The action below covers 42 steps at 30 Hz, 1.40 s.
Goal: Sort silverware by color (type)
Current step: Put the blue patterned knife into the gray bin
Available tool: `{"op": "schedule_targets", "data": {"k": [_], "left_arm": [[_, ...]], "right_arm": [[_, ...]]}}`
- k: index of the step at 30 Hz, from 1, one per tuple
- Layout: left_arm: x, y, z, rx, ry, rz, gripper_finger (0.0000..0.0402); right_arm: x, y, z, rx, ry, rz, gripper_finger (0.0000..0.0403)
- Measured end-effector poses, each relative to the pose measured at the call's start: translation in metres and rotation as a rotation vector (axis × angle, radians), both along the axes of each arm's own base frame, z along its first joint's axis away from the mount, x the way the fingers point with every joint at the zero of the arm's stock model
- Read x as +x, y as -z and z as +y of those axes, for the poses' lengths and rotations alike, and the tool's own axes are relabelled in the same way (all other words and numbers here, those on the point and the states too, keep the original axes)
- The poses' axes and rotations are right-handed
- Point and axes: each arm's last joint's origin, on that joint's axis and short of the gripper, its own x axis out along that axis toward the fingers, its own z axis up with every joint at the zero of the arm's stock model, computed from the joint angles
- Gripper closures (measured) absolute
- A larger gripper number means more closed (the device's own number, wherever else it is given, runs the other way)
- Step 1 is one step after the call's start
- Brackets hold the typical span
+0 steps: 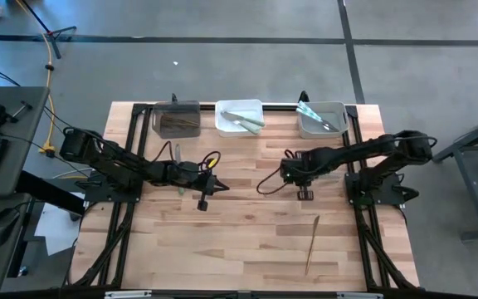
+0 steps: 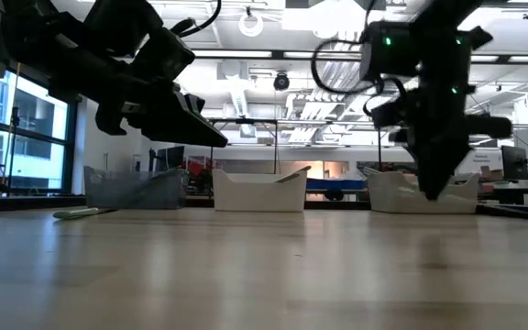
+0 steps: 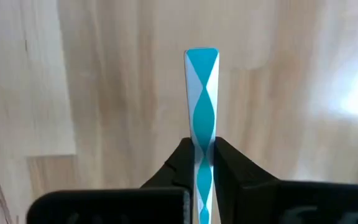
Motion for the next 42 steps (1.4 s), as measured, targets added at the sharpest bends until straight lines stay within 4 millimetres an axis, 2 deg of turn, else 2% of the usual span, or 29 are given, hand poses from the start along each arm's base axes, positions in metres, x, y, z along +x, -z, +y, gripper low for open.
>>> {"op": "schedule_targets", "data": {"k": [7, 11, 15, 20, 25, 31, 42], "left_arm": [[0.000, 0.000, 0.000, -0.009, -0.004, 0.001, 0.0401], [0.000, 0.000, 0.000, -0.009, -0.004, 0.001, 0.0401], [0.000, 0.000, 0.000, -0.009, -0.004, 0.001, 0.0401], [0.000, 0.000, 0.000, -0.009, -0.004, 0.001, 0.0401], [0.000, 0.000, 0.000, -0.008, -0.004, 0.001, 0.0401], [0.000, 0.000, 0.000, 0.001, 0.001, 0.000, 0.0401], [0.000, 0.000, 0.000, -0.003, -0.001, 0.000, 0.0401]], "right_arm": [[0.000, -0.055, -0.033, -0.168, 0.170, -0.074, 0.0397], [-0.006, -0.084, -0.066, -0.341, 0.308, -0.101, 0.0396], [-0.012, -0.099, -0.106, -0.428, 0.389, -0.161, 0.0396], [-0.022, -0.095, -0.155, -0.455, 0.413, -0.304, 0.0396], [-0.037, -0.091, -0.184, -0.481, 0.413, -0.379, 0.0396], [-0.054, -0.080, -0.196, -0.432, 0.417, -0.346, 0.0396], [-0.072, -0.048, -0.196, -0.392, 0.451, -0.288, 0.0396]]}}
